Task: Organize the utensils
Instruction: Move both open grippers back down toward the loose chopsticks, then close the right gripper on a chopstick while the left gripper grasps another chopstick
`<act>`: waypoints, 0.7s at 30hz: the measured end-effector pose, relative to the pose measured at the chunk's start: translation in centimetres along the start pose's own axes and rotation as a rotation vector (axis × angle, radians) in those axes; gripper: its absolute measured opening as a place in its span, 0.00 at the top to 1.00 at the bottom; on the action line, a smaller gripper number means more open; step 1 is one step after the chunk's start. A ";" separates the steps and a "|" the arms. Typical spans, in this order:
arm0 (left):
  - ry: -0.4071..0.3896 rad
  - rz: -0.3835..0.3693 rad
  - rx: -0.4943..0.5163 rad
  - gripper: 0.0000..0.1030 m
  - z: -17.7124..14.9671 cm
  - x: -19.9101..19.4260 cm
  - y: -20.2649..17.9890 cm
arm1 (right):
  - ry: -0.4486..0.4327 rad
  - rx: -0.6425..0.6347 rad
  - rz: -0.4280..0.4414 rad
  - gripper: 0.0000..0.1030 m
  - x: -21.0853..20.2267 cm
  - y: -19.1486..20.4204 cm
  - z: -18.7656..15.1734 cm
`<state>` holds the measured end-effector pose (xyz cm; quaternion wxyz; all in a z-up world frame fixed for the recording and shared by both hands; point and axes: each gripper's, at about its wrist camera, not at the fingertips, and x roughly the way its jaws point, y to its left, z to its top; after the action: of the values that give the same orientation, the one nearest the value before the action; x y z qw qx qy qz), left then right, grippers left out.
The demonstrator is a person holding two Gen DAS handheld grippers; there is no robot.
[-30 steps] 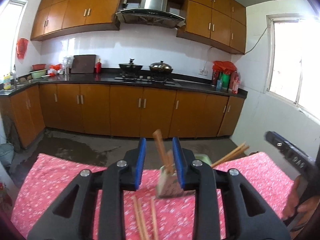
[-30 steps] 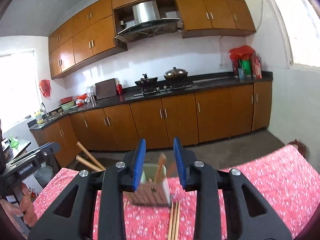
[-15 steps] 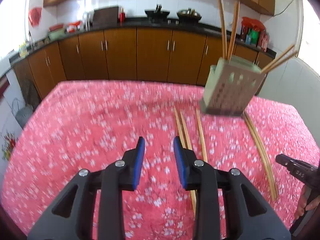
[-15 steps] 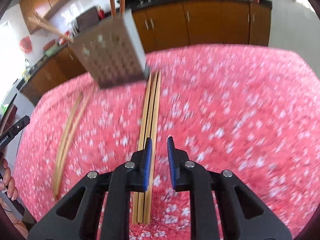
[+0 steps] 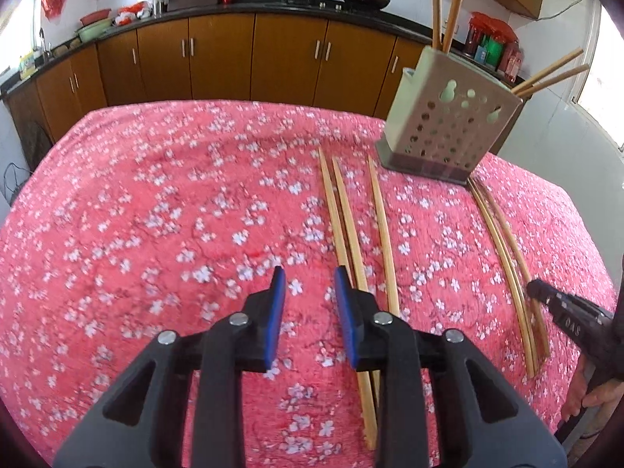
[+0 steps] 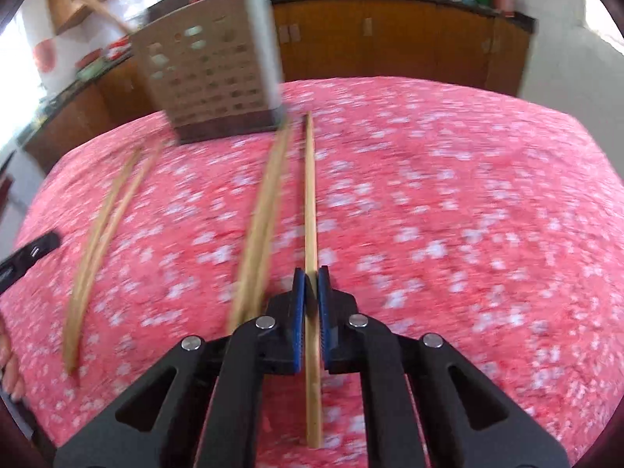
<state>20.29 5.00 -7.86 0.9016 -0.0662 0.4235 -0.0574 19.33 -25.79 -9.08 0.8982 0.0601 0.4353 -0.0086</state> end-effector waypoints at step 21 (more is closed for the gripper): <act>0.051 -0.012 0.060 0.85 -1.1 1.9 -2.5 | -0.026 -0.015 -0.050 0.92 -0.3 -0.9 -0.3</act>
<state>20.50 2.21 -9.56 0.8918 -0.0400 0.4440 -0.0770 18.82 -26.64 -9.08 0.9038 0.0423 0.4249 -0.0288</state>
